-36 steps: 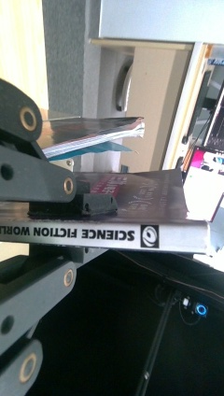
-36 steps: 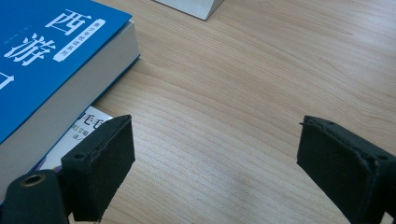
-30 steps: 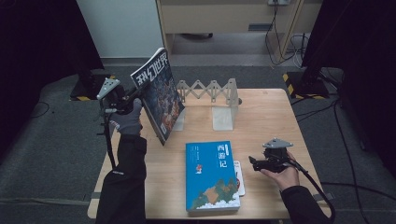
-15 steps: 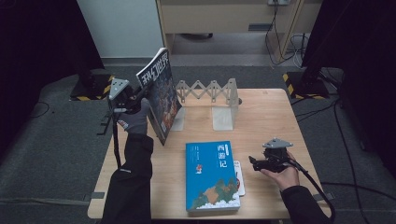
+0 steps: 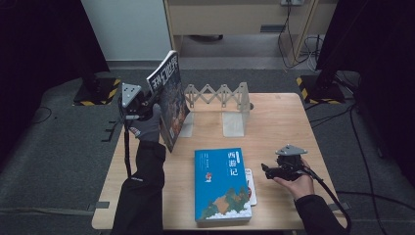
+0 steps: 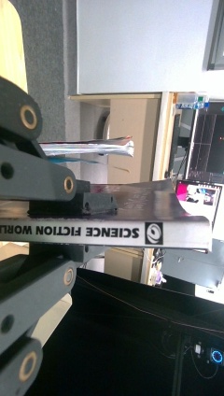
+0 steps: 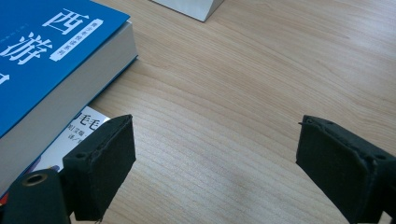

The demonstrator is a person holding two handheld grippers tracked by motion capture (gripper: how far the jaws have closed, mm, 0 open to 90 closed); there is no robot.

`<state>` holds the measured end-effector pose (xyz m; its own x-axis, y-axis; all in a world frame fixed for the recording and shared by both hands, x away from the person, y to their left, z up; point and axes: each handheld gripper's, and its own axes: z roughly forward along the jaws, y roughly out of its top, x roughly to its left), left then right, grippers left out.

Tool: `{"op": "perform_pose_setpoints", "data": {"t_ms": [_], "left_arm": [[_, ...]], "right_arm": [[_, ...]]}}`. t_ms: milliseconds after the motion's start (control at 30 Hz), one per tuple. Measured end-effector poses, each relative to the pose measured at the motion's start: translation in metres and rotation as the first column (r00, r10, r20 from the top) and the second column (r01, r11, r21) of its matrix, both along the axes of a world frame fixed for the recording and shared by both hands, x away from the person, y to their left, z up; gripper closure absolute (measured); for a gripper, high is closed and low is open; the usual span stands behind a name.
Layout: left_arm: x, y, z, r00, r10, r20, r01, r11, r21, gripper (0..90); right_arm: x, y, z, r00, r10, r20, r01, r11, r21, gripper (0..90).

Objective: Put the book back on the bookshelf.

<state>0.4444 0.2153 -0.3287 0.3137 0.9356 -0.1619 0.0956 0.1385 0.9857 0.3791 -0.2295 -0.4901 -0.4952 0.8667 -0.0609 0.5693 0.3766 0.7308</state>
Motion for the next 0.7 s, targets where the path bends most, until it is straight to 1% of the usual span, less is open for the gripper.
{"op": "perform_pose_setpoints", "data": {"t_ms": [133, 267, 400, 467, 533, 600, 700], "left_arm": [[-0.007, -0.002, 0.003, 0.9998, 0.013, 0.013, -0.014, 0.9999, 0.010, 82.3], [-0.012, -0.009, 0.004, 0.9998, 0.007, 0.016, -0.008, 0.9998, 0.016, 82.3], [-0.013, -0.019, 0.001, 1.0000, 0.007, 0.006, -0.007, 0.9999, 0.015, 82.3], [-0.012, -0.025, -0.002, 0.9999, 0.011, 0.001, -0.011, 0.9996, 0.025, 82.3], [-0.011, -0.031, -0.005, 0.9998, 0.020, 0.004, -0.020, 0.9987, 0.046, 82.3], [-0.009, -0.036, -0.007, 0.9998, 0.020, -0.002, -0.020, 0.9984, 0.054, 82.4], [-0.006, -0.038, -0.012, 0.9997, 0.024, -0.011, -0.023, 0.9986, 0.048, 82.3]], "right_arm": [[0.000, 0.000, 0.000, 1.0000, -0.001, 0.000, 0.001, 1.0000, -0.002, 12.1], [0.000, 0.000, 0.000, 1.0000, -0.001, -0.002, 0.001, 1.0000, -0.004, 12.2], [0.000, 0.000, 0.000, 1.0000, 0.000, -0.003, 0.000, 1.0000, -0.003, 12.3], [0.000, 0.000, 0.000, 1.0000, -0.001, -0.003, 0.001, 1.0000, -0.003, 12.4], [0.000, 0.000, 0.000, 1.0000, 0.000, -0.004, 0.000, 1.0000, -0.004, 12.4], [0.000, 0.000, 0.000, 1.0000, 0.001, -0.003, -0.001, 1.0000, -0.004, 12.5], [0.000, 0.000, 0.000, 1.0000, -0.002, 0.003, 0.002, 1.0000, -0.005, 12.5]]}}
